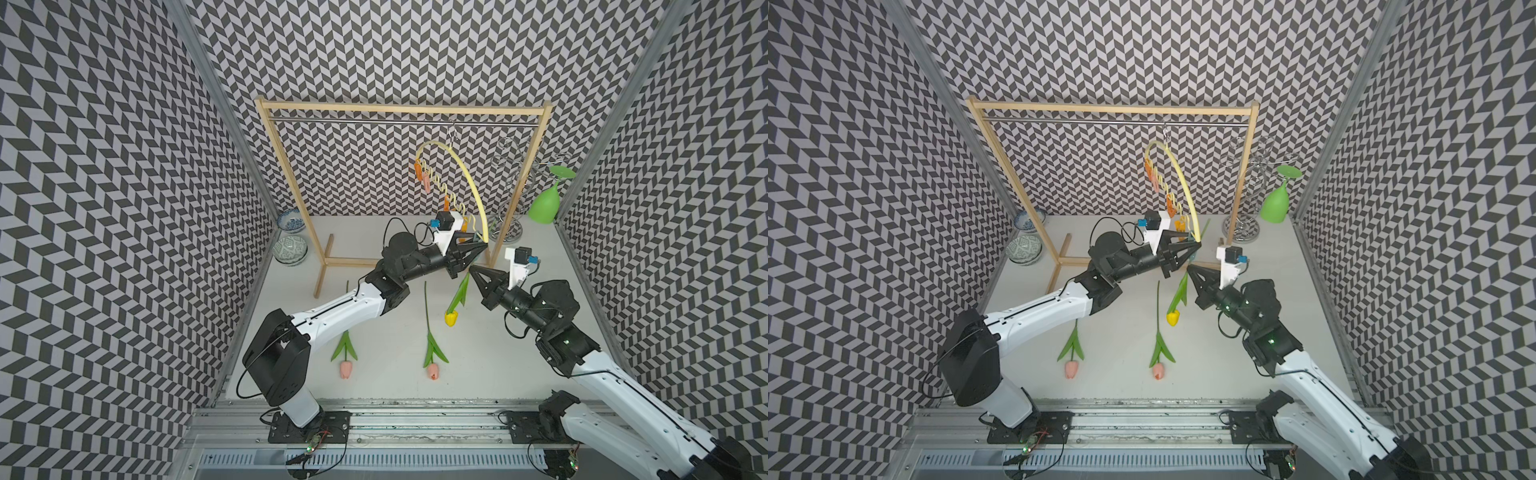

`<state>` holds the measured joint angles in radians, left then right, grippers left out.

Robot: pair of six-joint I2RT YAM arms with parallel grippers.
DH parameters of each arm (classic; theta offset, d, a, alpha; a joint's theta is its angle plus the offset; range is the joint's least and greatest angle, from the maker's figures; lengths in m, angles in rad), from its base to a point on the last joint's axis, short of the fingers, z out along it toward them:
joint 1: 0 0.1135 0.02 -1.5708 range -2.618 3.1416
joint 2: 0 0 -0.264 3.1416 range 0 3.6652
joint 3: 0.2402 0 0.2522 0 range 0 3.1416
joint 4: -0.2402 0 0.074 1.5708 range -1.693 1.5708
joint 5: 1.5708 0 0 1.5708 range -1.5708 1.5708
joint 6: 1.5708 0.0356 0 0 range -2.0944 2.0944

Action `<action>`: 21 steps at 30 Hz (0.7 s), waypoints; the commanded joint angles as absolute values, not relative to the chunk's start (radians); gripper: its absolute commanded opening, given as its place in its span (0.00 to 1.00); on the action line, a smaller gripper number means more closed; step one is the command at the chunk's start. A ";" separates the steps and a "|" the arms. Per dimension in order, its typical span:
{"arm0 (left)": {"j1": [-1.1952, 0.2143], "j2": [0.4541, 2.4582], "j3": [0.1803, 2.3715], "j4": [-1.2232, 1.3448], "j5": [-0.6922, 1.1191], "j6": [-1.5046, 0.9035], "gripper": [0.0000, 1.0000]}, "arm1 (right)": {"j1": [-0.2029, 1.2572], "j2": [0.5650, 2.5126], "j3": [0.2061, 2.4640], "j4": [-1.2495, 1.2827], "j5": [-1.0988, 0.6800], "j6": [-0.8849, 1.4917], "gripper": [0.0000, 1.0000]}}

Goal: Dry the flowers on a clothes hanger
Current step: Clamp the flower onto the hanger.

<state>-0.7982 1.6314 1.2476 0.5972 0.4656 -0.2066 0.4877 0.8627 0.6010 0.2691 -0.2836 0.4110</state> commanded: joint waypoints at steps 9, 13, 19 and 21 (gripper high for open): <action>-0.805 1.636 1.253 0.602 0.472 -0.202 0.40 | 0.486 0.844 0.627 0.305 -0.280 0.410 0.00; -0.806 1.631 1.249 0.597 0.472 -0.196 0.55 | 0.487 0.848 0.626 0.299 -0.272 0.406 0.04; -0.807 1.630 1.248 0.589 0.469 -0.194 0.58 | 0.487 0.834 0.621 0.289 -0.248 0.400 0.18; -0.805 1.633 1.247 0.588 0.474 -0.199 0.59 | 0.486 0.828 0.620 0.285 -0.241 0.395 0.19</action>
